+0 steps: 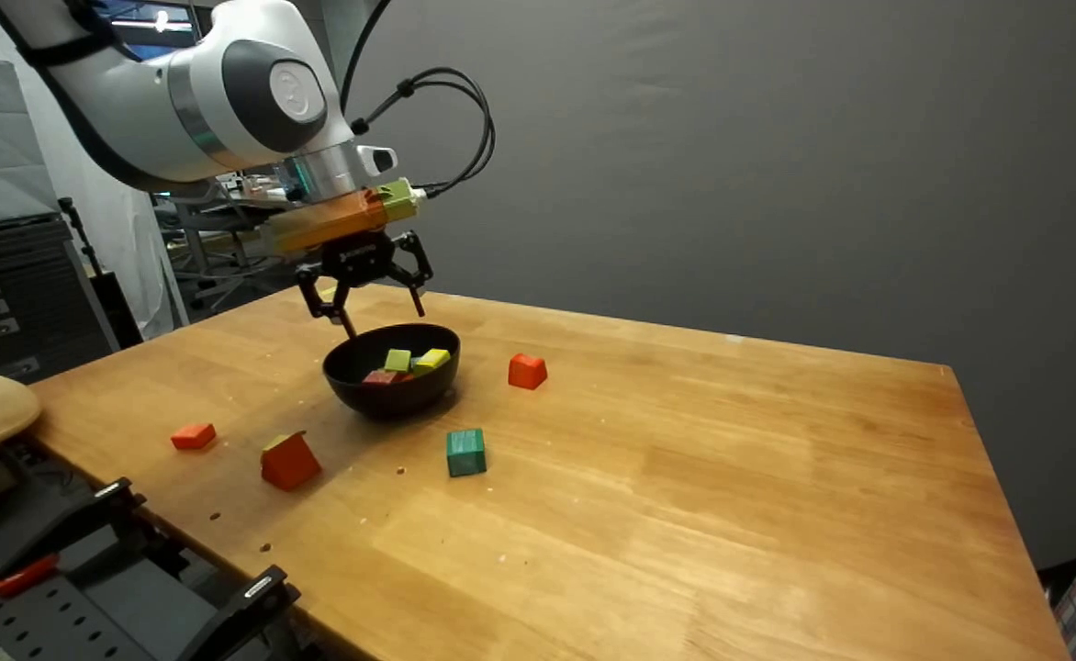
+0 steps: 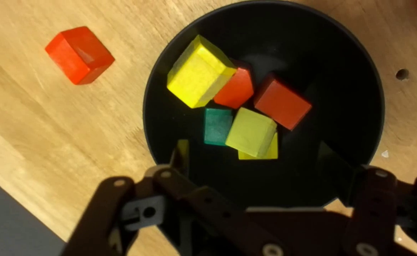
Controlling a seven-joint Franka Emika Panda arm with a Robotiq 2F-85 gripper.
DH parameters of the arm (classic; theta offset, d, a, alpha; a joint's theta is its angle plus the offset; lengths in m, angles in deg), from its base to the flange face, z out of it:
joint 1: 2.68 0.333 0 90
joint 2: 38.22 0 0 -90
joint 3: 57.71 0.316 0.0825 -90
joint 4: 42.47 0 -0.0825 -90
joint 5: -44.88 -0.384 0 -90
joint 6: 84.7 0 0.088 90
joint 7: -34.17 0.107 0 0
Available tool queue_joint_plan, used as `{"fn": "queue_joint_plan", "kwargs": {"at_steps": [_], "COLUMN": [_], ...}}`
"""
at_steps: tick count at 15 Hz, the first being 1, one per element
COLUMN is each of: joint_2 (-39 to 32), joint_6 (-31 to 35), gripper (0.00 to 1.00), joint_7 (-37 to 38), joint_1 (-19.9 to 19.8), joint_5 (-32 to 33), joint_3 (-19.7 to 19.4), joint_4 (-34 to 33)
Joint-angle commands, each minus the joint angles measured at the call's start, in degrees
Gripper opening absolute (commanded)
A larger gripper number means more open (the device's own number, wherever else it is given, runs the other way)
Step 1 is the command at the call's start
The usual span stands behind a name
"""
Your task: Put all the blocks in the bowl
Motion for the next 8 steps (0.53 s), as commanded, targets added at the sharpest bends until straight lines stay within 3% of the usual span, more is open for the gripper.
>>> {"fn": "queue_joint_plan", "kwargs": {"at_steps": [1, 8], "joint_2": [1.4, -1.4], "joint_6": [-6.6, -14.6], "gripper": [1.0, 1.0], "joint_7": [1.3, -13.3], "joint_1": [-0.4, -11.4], "joint_5": [-3.6, -38.2], "joint_3": [1.2, 10.0], "joint_4": [-2.0, -12.0]}}
